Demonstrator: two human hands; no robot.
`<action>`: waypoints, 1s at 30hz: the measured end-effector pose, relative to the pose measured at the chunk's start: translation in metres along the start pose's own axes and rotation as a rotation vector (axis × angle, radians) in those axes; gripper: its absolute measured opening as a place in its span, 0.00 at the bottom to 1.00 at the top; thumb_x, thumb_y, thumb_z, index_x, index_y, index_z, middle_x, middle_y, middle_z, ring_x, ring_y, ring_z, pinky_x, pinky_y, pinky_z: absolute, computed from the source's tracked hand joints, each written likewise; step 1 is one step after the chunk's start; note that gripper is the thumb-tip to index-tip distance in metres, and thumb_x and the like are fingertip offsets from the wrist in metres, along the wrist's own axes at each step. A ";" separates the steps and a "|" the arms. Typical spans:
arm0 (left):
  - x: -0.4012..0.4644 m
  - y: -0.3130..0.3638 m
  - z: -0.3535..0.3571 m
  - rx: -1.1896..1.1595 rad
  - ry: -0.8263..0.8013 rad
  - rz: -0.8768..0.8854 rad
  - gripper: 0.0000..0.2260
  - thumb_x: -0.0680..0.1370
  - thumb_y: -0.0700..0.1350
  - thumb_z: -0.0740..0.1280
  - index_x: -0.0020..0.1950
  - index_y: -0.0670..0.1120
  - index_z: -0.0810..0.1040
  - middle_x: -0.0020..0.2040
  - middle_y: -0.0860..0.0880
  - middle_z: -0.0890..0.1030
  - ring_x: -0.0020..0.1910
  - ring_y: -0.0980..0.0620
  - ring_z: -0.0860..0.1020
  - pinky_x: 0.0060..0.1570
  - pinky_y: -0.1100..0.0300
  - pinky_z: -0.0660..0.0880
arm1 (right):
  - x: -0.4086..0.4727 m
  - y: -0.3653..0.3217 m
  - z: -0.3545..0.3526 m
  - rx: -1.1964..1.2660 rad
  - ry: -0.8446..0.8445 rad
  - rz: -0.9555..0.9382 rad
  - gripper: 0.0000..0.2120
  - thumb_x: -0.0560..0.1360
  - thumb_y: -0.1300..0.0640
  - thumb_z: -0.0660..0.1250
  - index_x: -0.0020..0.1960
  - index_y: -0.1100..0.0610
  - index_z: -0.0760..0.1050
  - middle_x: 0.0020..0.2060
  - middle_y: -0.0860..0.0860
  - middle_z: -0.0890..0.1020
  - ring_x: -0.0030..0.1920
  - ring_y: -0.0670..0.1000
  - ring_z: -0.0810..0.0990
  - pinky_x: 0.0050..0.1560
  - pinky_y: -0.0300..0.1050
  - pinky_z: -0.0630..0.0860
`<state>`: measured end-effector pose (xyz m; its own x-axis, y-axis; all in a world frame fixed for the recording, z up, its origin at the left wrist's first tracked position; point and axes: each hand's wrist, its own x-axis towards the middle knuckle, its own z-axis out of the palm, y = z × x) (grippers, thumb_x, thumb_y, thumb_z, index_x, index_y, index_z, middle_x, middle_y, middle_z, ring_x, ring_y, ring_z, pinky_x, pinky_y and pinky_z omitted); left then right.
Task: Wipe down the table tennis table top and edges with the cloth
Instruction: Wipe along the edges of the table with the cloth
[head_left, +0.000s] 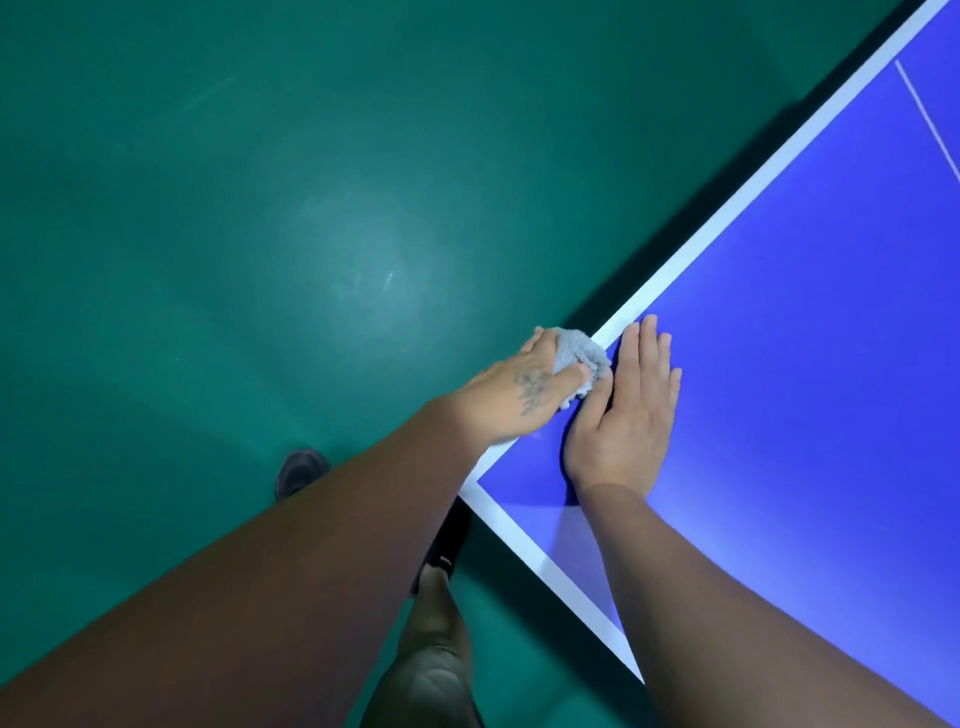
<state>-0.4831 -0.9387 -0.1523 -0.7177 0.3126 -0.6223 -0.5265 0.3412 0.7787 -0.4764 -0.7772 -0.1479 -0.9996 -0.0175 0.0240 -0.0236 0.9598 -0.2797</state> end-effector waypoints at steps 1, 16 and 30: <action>0.007 0.001 0.000 -0.007 -0.006 0.007 0.28 0.77 0.74 0.53 0.72 0.63 0.66 0.82 0.48 0.65 0.70 0.39 0.76 0.71 0.38 0.71 | 0.000 0.000 0.000 0.003 0.000 0.005 0.28 0.86 0.56 0.51 0.86 0.56 0.59 0.86 0.45 0.56 0.86 0.47 0.50 0.86 0.56 0.49; -0.080 -0.072 0.010 -0.029 0.037 0.010 0.29 0.86 0.59 0.64 0.84 0.50 0.61 0.67 0.66 0.77 0.64 0.72 0.76 0.73 0.63 0.70 | 0.000 -0.006 -0.003 -0.007 0.004 0.054 0.26 0.88 0.55 0.52 0.86 0.56 0.60 0.86 0.47 0.59 0.86 0.48 0.52 0.86 0.56 0.51; 0.061 0.048 -0.007 0.059 0.045 0.116 0.25 0.83 0.65 0.54 0.73 0.52 0.71 0.67 0.48 0.75 0.59 0.53 0.77 0.67 0.51 0.72 | -0.001 -0.005 -0.001 -0.058 0.057 0.146 0.28 0.88 0.51 0.55 0.85 0.59 0.61 0.86 0.51 0.59 0.86 0.52 0.53 0.86 0.59 0.50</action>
<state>-0.5554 -0.9098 -0.1527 -0.7925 0.3136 -0.5231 -0.4120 0.3573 0.8382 -0.4753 -0.7814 -0.1460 -0.9896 0.1373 0.0419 0.1242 0.9656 -0.2285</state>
